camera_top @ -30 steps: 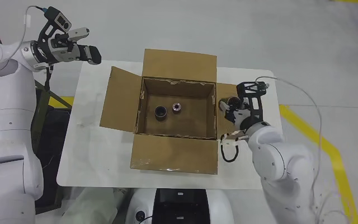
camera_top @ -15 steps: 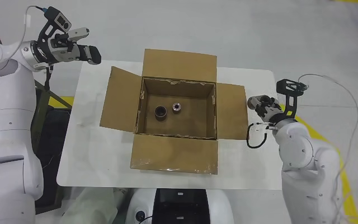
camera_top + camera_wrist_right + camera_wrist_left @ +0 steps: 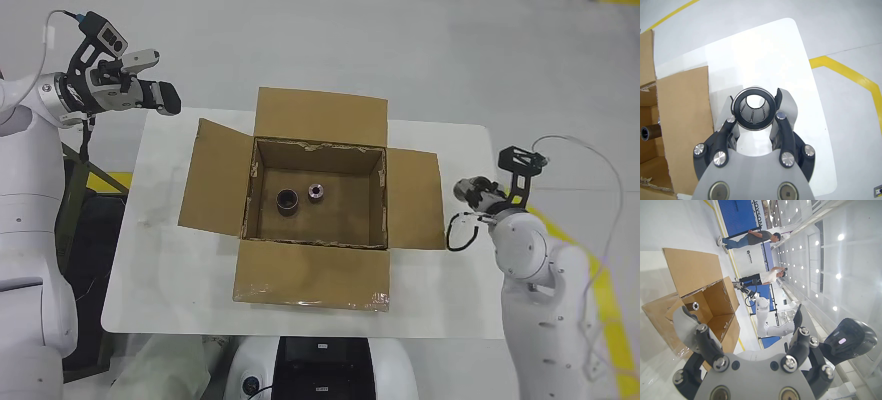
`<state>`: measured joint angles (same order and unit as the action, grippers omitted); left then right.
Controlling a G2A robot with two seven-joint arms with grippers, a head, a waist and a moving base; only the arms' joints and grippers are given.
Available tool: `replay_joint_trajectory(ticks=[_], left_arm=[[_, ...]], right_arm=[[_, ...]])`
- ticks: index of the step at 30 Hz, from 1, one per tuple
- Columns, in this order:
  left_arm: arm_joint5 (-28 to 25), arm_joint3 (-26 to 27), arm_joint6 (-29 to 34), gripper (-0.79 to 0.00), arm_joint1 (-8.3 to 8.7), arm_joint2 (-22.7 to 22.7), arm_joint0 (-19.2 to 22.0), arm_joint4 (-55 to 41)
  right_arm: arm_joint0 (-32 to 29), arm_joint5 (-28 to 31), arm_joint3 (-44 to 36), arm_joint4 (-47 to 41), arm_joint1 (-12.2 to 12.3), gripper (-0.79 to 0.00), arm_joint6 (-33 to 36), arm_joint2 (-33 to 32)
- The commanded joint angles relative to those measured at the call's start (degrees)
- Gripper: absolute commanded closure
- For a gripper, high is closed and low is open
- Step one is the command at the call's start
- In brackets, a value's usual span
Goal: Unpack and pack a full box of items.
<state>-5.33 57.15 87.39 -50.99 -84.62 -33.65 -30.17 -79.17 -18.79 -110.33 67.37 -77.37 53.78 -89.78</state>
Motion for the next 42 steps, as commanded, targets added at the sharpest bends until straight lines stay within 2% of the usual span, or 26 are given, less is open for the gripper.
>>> replay_joint_trajectory(ticks=[1,8,24,38,40,42], left_arm=[[0.0,0.0,0.0,-0.785,0.00,0.0,0.0,0.0],[0.0,0.0,0.0,-0.785,0.00,0.0,0.0,0.0],[0.0,0.0,0.0,-0.785,0.00,0.0,0.0,0.0],[0.0,0.0,0.0,-0.785,0.00,0.0,0.0,0.0],[0.0,0.0,0.0,-0.785,0.00,0.0,0.0,0.0],[0.0,0.0,0.0,-0.785,0.00,0.0,0.0,0.0]], right_arm=[[0.4,-1.0,1.3,0.8,0.0,0.000,-0.2,0.7],[2.2,-4.2,7.0,1.9,-0.3,0.000,-0.4,2.7],[6.0,-7.7,17.4,1.2,-0.8,0.000,-2.6,5.4],[8.5,-9.9,22.8,2.1,-1.1,-0.003,-4.0,6.9],[8.6,-9.9,23.0,2.0,-1.2,-0.240,-4.2,7.0],[8.7,-10.1,23.1,1.9,-1.2,-0.422,-4.4,7.0]])
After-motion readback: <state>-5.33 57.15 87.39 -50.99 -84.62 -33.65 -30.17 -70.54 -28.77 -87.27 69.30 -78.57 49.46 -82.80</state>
